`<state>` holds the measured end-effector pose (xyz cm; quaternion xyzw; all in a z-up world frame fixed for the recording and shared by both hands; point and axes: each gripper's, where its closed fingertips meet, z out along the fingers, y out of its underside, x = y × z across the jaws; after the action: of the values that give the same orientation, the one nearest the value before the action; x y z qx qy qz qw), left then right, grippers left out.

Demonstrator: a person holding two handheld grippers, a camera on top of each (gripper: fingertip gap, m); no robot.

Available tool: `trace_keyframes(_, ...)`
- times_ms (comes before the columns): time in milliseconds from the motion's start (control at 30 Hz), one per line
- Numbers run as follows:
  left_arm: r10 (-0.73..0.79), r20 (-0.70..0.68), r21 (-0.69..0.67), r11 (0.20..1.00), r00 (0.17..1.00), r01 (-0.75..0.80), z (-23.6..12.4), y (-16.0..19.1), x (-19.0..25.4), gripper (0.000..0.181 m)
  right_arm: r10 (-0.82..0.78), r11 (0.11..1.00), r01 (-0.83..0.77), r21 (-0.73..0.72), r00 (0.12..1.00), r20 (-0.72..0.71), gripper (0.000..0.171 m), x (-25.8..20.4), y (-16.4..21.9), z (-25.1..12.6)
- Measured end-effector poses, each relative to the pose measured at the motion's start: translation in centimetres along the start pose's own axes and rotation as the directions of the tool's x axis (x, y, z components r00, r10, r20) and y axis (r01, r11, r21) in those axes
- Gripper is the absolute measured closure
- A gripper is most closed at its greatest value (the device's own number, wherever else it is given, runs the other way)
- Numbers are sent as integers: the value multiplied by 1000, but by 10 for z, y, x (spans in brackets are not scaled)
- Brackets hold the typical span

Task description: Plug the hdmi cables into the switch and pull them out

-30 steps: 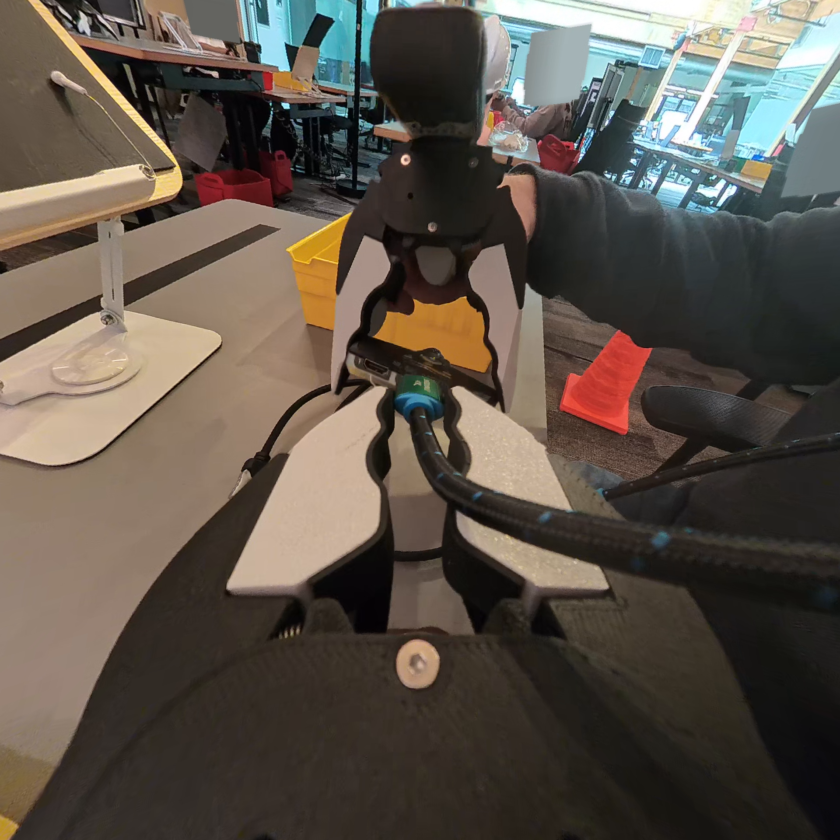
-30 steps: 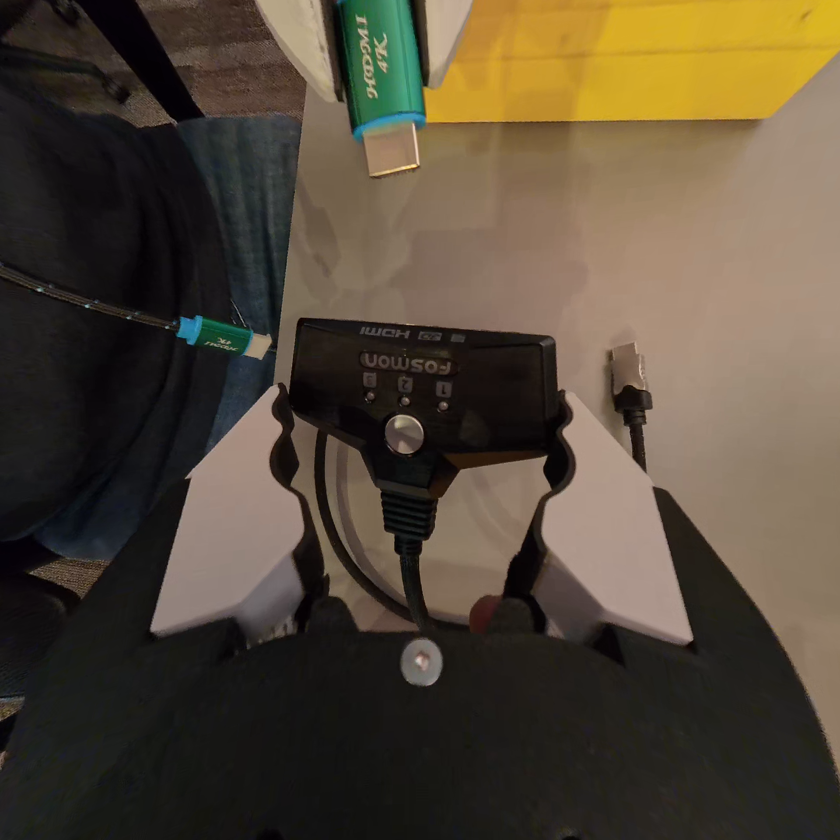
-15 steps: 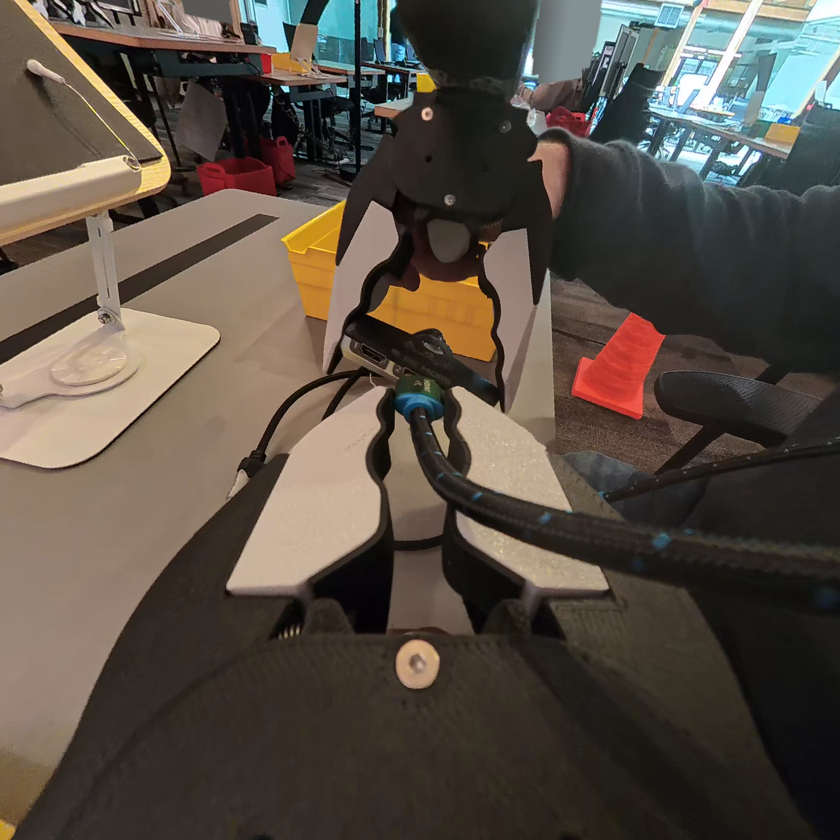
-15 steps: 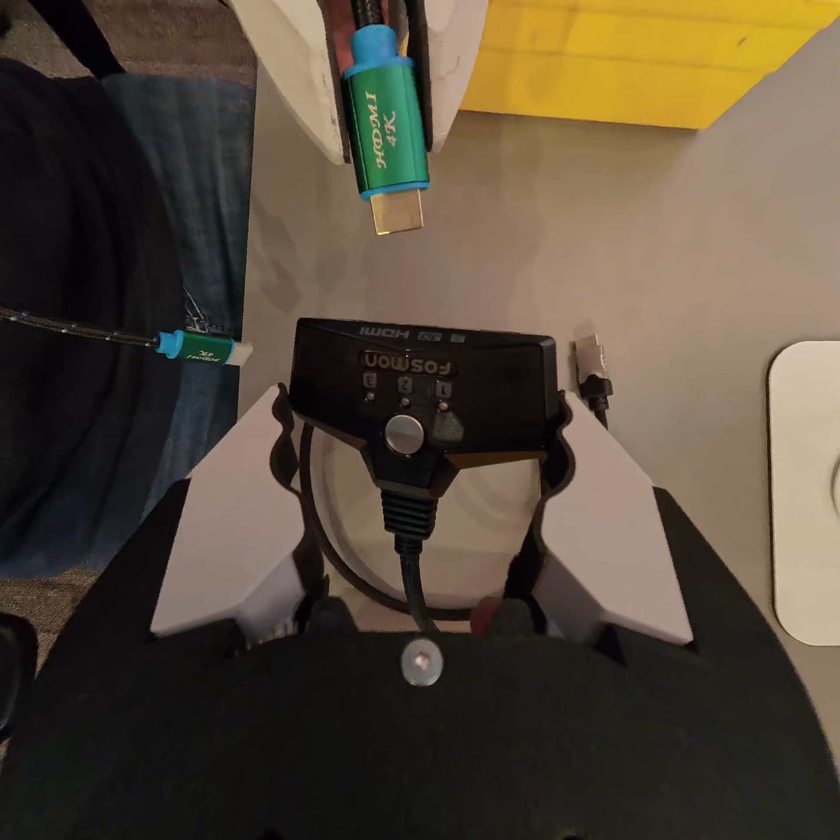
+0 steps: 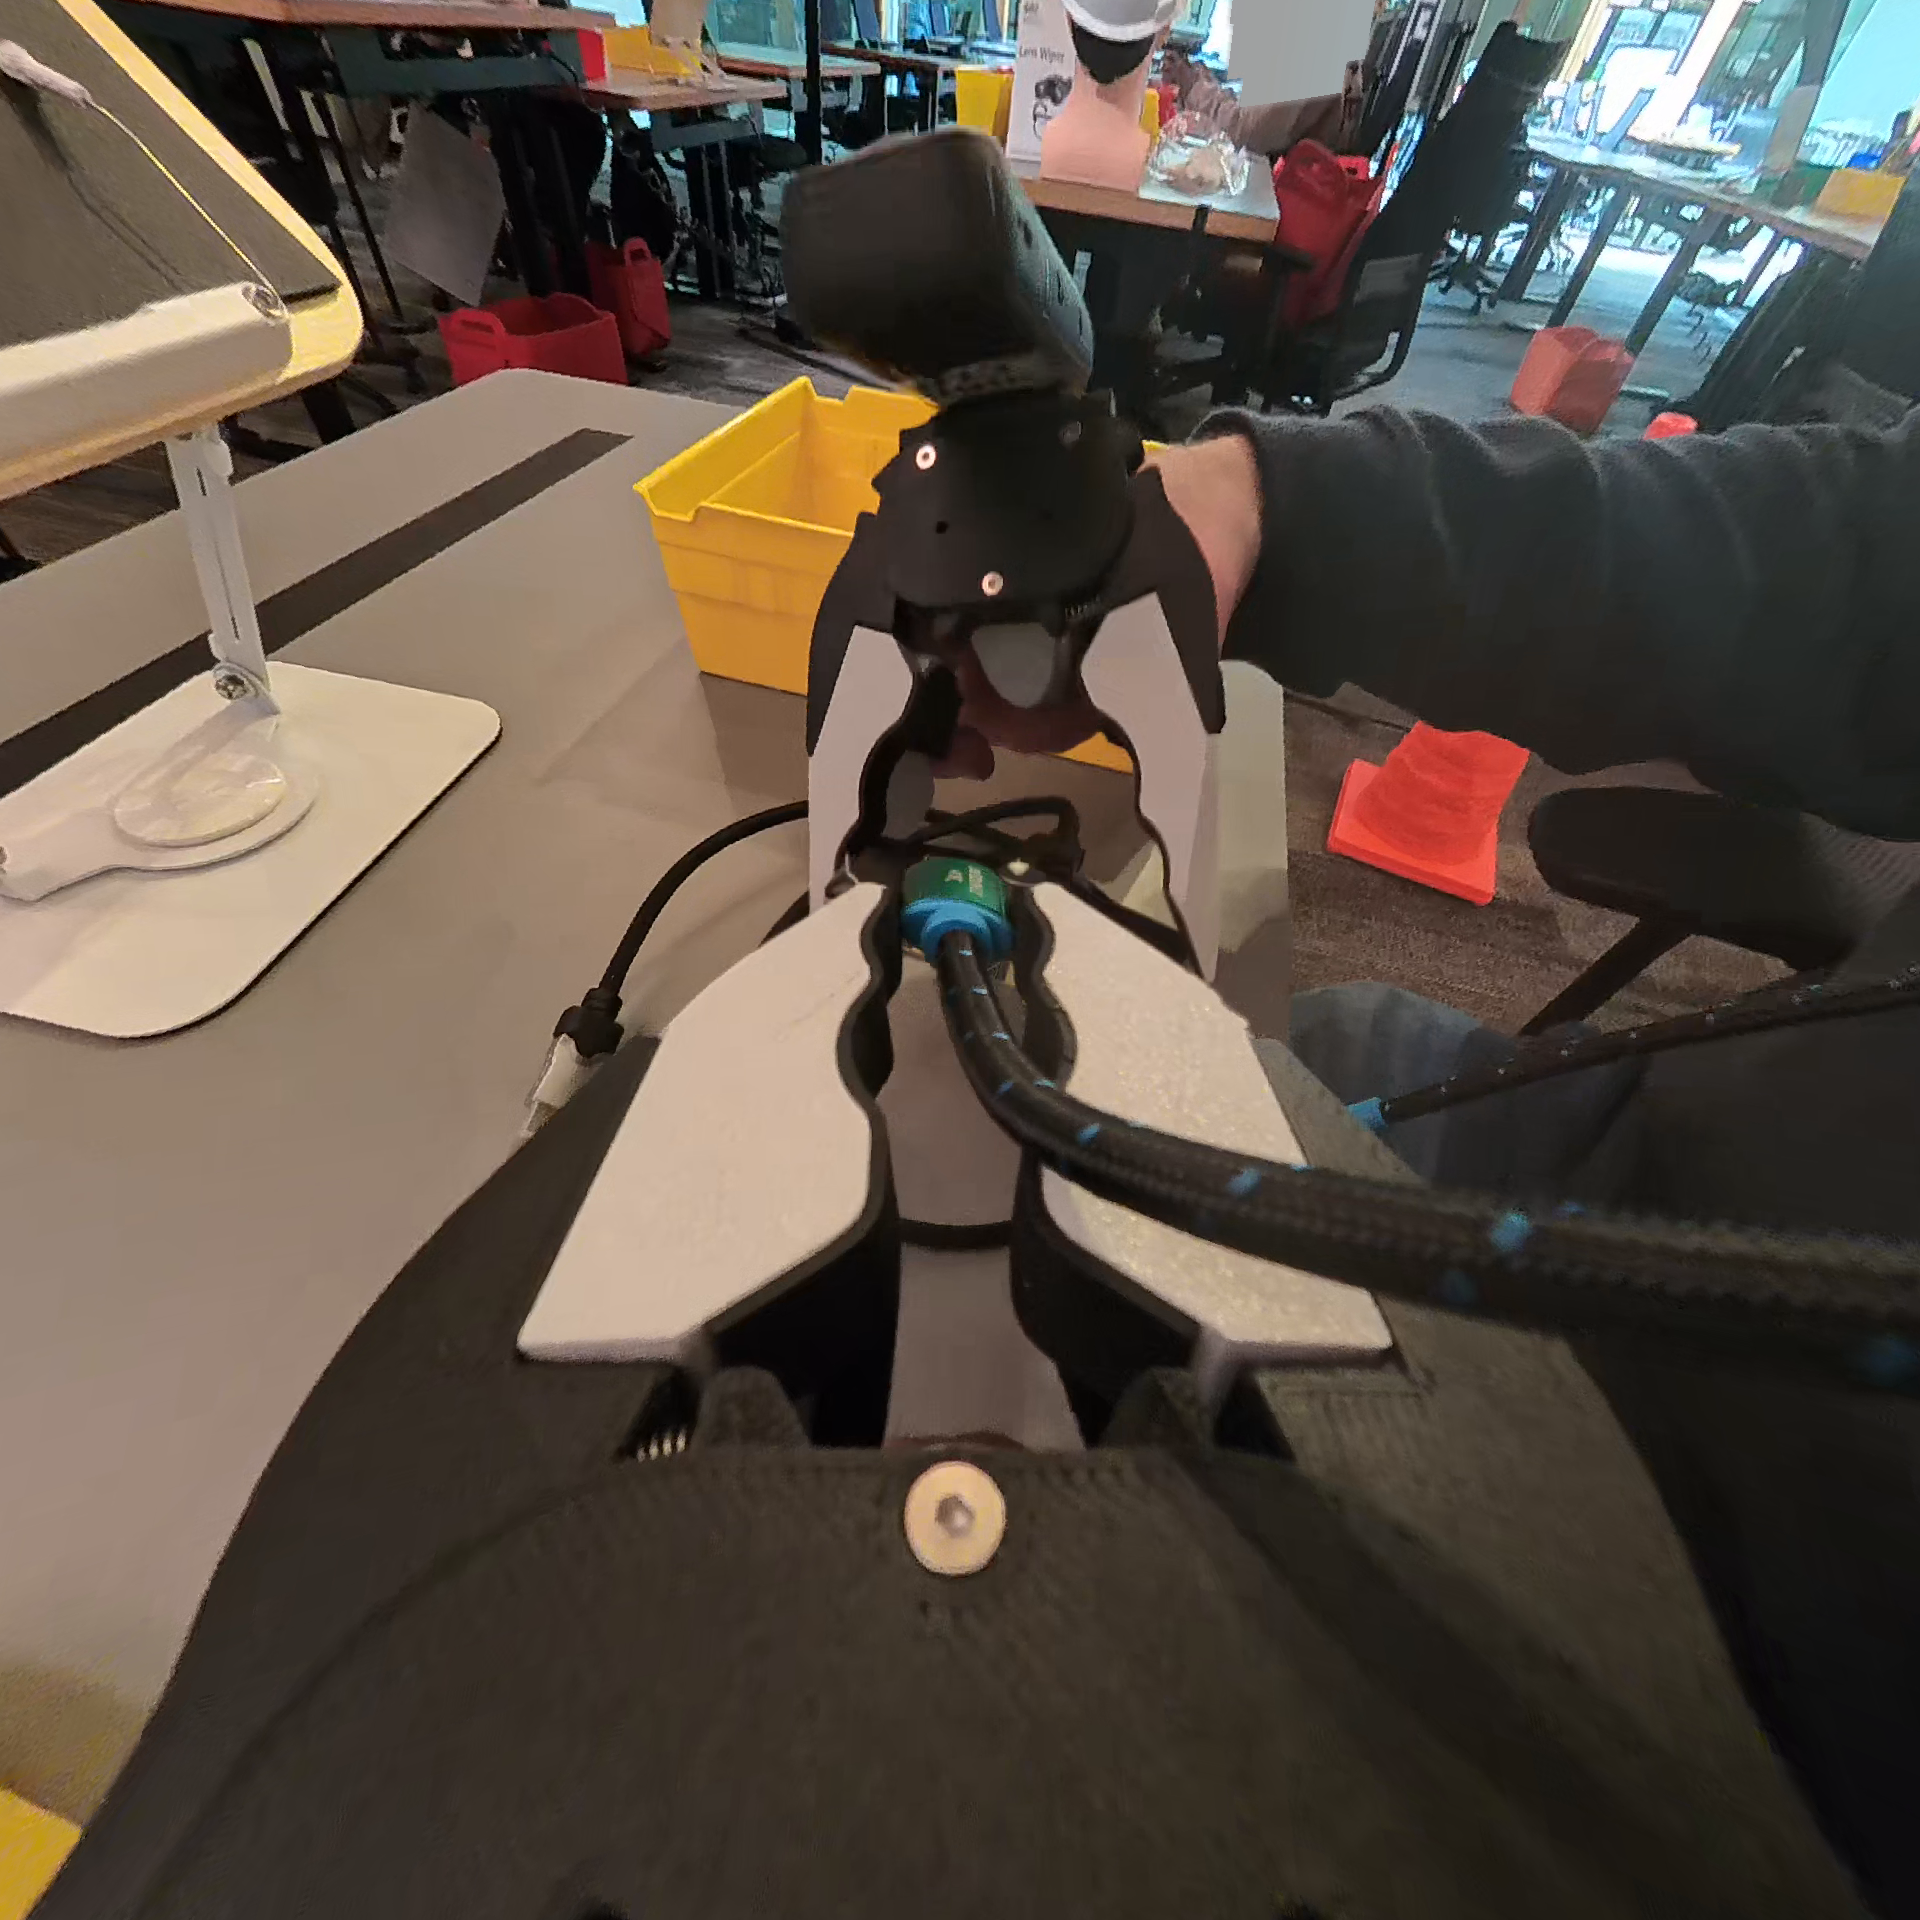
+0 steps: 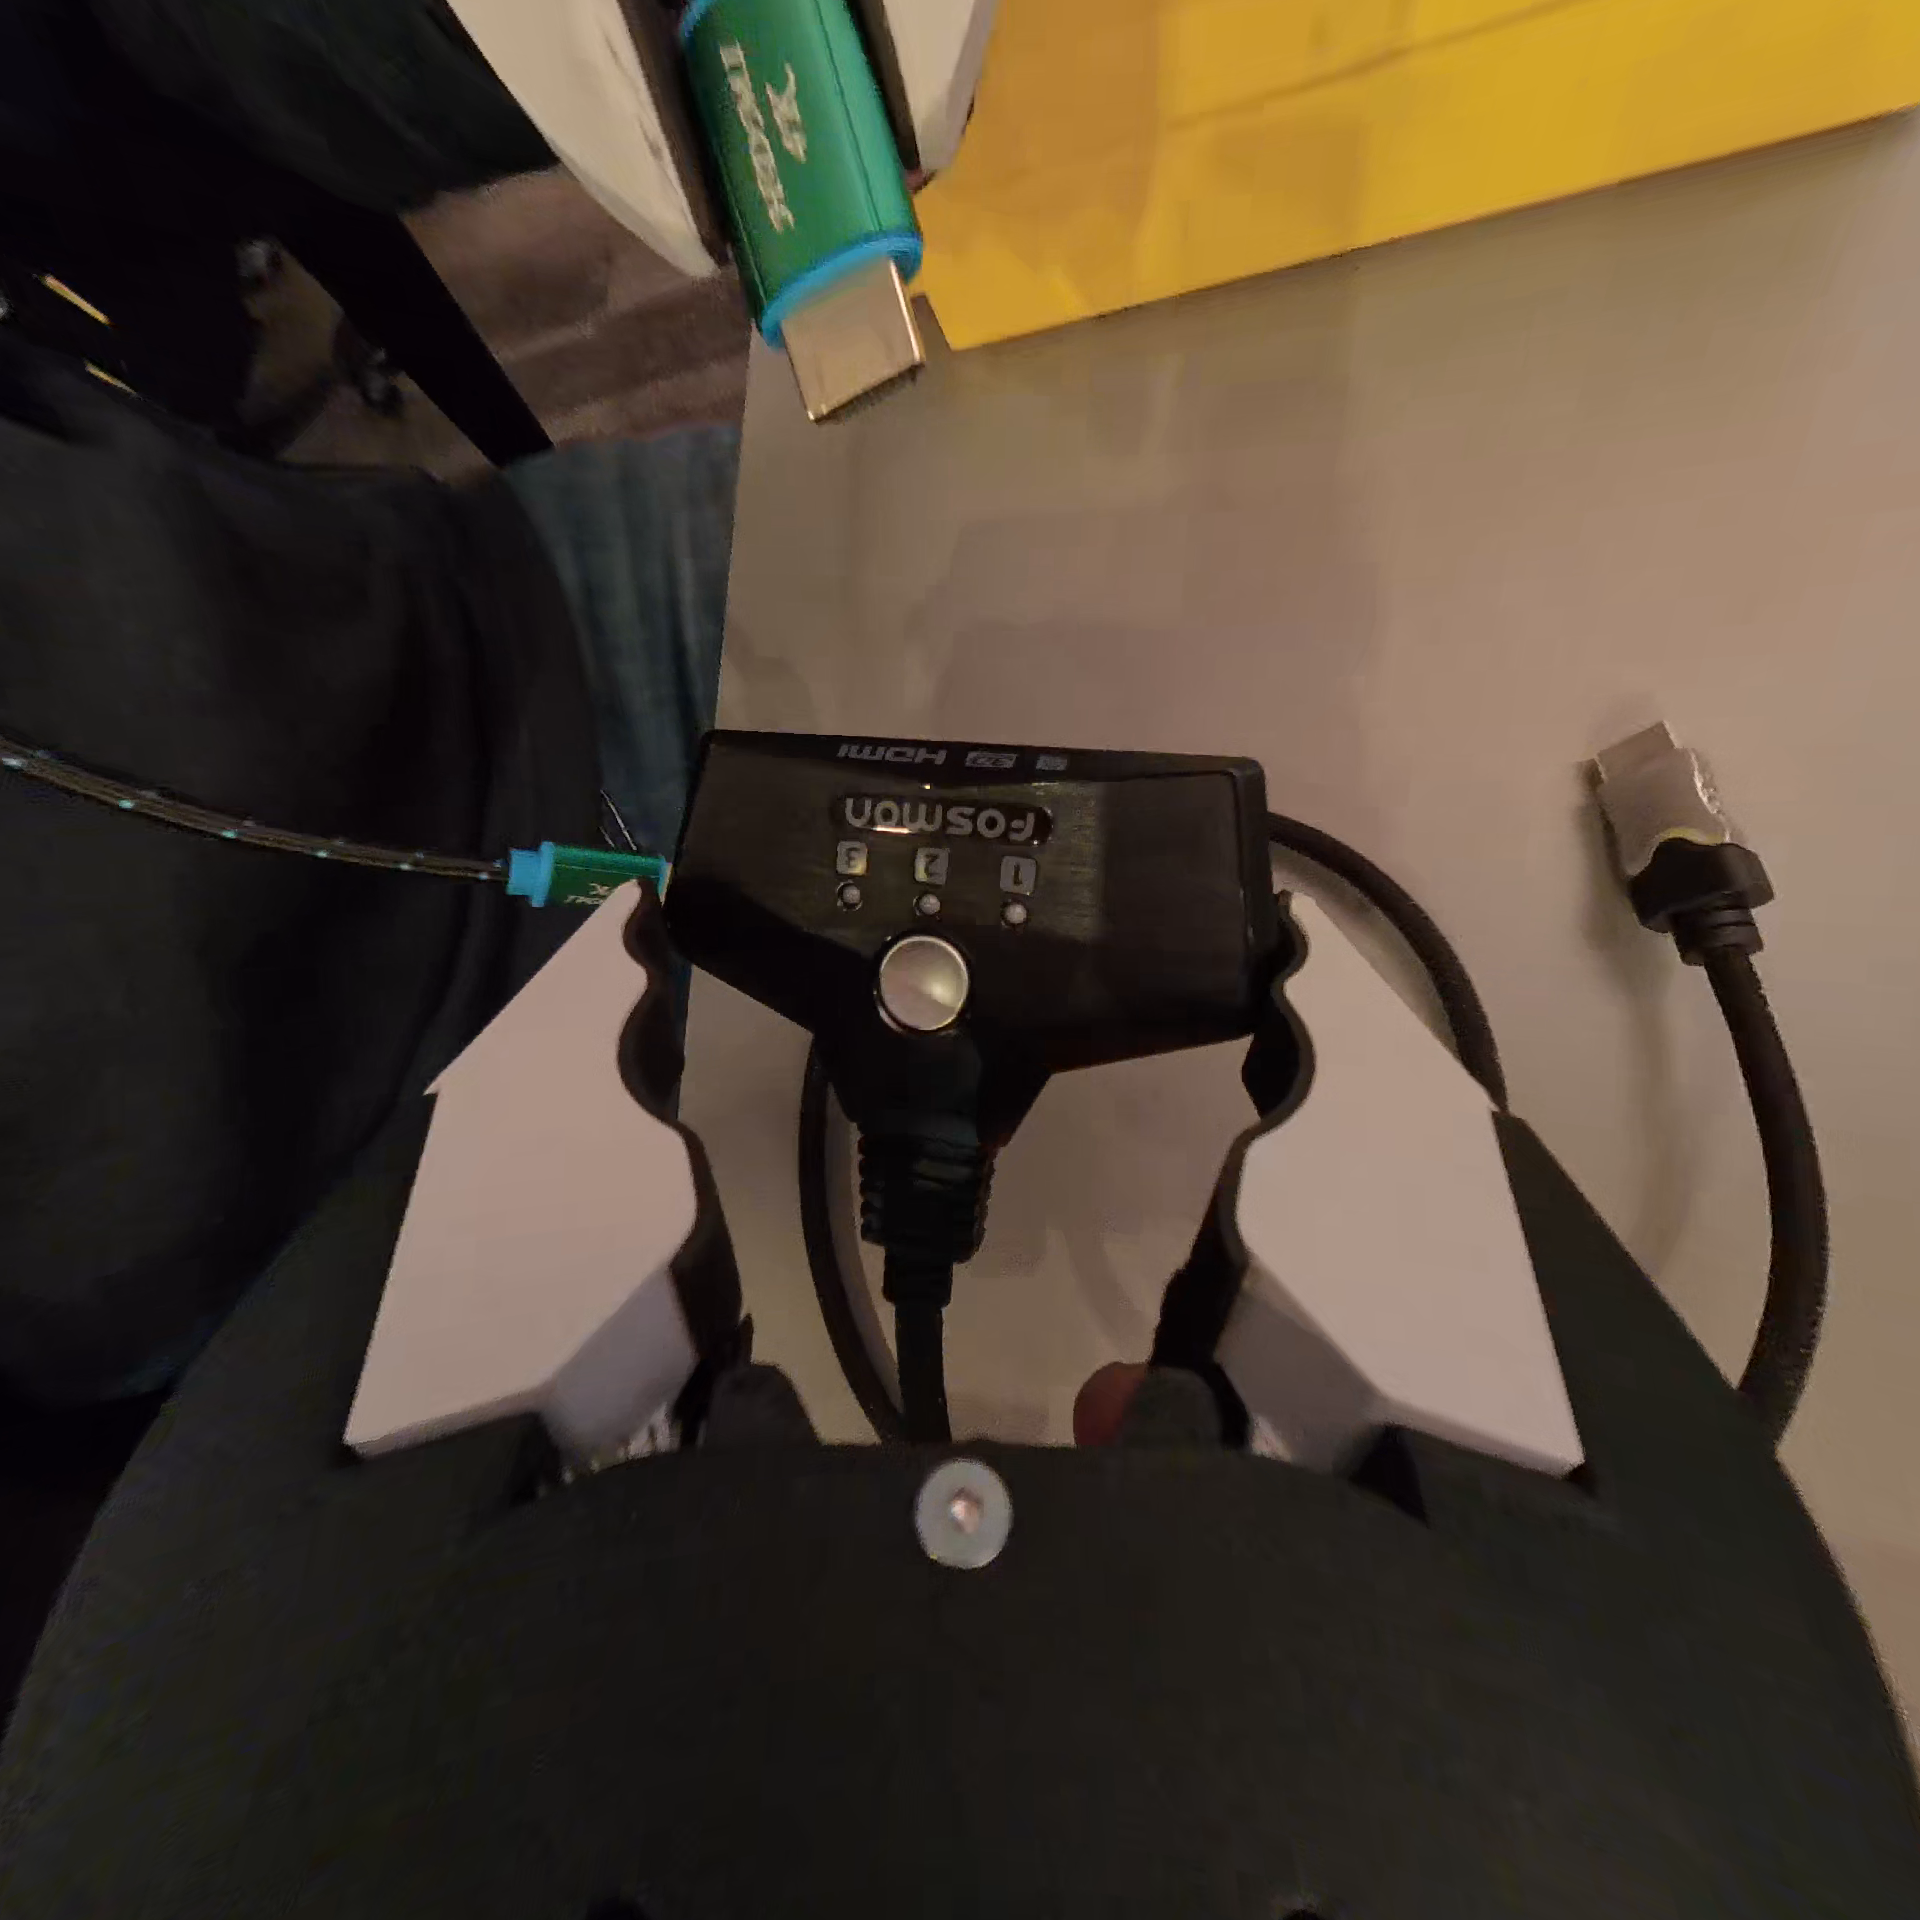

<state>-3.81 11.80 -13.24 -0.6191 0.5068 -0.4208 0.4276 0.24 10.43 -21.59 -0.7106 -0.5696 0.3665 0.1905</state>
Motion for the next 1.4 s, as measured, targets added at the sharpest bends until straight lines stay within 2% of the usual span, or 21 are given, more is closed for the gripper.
trace_keyframes(67,5,-3,-16,1000,1000,-5,2,4,1,161,-12,1000,12,17,1000,-3,61,0,-2,-2)
trace_keyframes(267,23,-1,-41,999,1000,-23,7,9,4,161,-14,997,11,-83,999,-35,60,9,15,3)
trace_keyframes(467,5,-13,-79,997,1000,-6,16,22,8,161,-27,1000,28,-5,999,41,61,1,7,-3)
trace_keyframes(700,-9,-49,-62,998,999,6,23,23,17,161,-55,997,49,53,992,111,61,-8,-6,-18)
trace_keyframes(1167,-34,-89,71,997,995,40,21,-1,20,161,-134,990,124,68,974,180,60,-26,-23,-31)
trace_keyframes(1400,-42,-102,111,992,994,53,19,-11,21,161,-150,989,150,14,976,159,61,-26,-28,-38)
